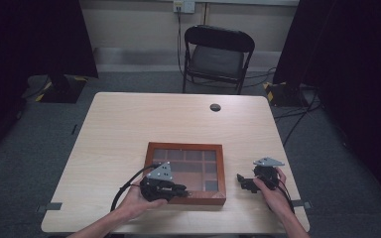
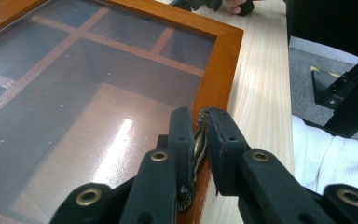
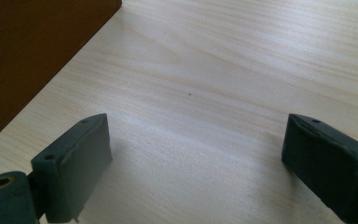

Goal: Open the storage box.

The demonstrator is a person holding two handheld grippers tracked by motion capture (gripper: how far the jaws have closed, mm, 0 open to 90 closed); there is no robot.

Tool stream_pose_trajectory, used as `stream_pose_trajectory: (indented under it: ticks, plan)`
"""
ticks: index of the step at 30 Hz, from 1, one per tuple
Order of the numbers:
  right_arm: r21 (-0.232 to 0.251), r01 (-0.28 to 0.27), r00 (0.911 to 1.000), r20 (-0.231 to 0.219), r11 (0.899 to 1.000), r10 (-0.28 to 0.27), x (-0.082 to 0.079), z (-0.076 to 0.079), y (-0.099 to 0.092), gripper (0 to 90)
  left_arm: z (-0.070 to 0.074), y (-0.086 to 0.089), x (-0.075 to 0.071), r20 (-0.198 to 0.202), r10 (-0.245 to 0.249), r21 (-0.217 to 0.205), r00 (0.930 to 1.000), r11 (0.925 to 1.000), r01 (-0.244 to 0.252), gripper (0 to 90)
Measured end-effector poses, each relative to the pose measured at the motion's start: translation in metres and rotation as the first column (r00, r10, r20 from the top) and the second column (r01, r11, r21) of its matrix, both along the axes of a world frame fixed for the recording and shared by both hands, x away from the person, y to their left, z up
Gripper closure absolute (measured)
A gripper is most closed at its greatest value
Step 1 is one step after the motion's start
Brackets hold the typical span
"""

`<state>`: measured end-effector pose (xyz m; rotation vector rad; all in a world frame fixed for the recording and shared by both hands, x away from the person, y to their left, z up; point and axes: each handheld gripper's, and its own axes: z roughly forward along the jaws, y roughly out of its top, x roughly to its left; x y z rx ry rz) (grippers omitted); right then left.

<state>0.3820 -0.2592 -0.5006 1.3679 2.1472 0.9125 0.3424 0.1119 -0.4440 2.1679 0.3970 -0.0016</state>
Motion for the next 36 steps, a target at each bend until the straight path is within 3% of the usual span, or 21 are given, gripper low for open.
stream_pose_trajectory:
  ticks: [14, 18, 36]
  plan:
    - [0.000, -0.003, 1.0000, -0.001, 1.000, 0.003, 0.001, 0.000, 0.000, 6.9, 0.004, -0.003, 0.005, -0.049, -0.007, 0.006, 0.9988, 1.0000, 0.007, 81.0]
    - [0.000, -0.002, 1.0000, -0.002, 1.000, 0.002, 0.001, 0.000, 0.000, 6.9, 0.012, -0.001, 0.007, -0.049, -0.006, -0.016, 0.9988, 0.9999, 0.005, 81.0]
    - [0.000, -0.003, 1.0000, -0.002, 1.000, 0.003, 0.001, 0.000, 0.000, 6.9, 0.034, 0.001, 0.012, -0.074, 0.008, -0.029, 0.9972, 0.9995, -0.010, 80.9]
